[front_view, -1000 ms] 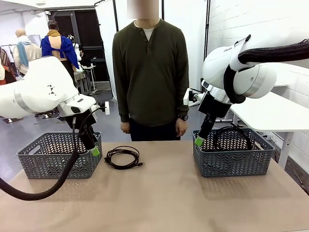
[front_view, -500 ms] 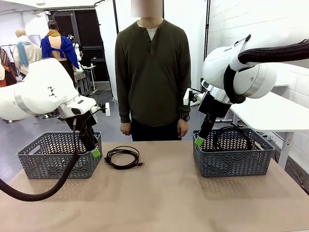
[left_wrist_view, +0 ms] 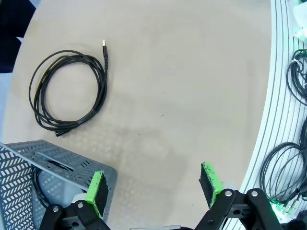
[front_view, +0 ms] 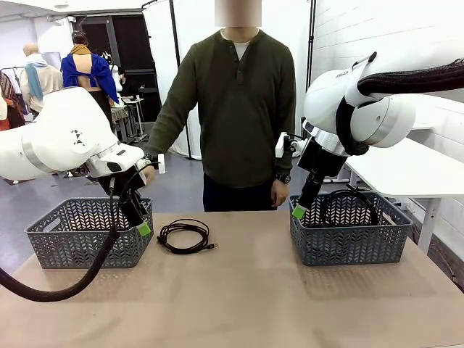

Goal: Organize the cables according to human instructions.
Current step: Pick up a bundle of cables and place it in the basket indicated by the human.

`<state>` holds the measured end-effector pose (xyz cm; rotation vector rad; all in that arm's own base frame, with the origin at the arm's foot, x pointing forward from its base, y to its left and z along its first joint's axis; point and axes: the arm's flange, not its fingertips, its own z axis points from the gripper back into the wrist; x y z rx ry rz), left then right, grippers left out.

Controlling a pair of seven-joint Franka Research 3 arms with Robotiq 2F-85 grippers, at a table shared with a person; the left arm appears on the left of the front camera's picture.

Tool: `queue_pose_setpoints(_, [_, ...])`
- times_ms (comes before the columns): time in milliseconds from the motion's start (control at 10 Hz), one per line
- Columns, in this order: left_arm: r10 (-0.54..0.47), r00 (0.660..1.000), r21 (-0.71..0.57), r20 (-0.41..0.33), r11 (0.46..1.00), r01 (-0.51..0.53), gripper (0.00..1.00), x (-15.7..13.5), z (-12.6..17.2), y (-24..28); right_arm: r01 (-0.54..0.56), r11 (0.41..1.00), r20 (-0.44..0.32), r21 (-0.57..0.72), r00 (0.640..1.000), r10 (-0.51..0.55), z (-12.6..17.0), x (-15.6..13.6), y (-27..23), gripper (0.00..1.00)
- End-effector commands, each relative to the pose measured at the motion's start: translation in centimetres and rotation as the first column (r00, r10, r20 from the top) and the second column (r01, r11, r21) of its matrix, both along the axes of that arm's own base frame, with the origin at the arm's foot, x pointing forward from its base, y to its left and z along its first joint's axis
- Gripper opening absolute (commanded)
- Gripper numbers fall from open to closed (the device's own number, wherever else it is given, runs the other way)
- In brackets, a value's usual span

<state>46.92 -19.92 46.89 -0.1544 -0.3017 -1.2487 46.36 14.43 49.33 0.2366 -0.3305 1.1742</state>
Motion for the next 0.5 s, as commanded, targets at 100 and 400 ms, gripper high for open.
queue_pose_setpoints(100, [-0.001, 1.000, 0.003, 0.001, 1.000, 0.001, 1.00, 0.05, 0.15, 0.03, 0.005, 1.000, -0.001, 0.000, 1.000, -0.005, -0.05, -0.08, 0.02, 1.00])
queue_pose_setpoints(400, [-0.001, 1.000, 0.003, 0.001, 1.000, 0.001, 1.00, 0.05, 0.15, 0.03, 0.005, 1.000, -0.001, 0.000, 1.000, -0.005, -0.05, -0.08, 0.02, 1.00])
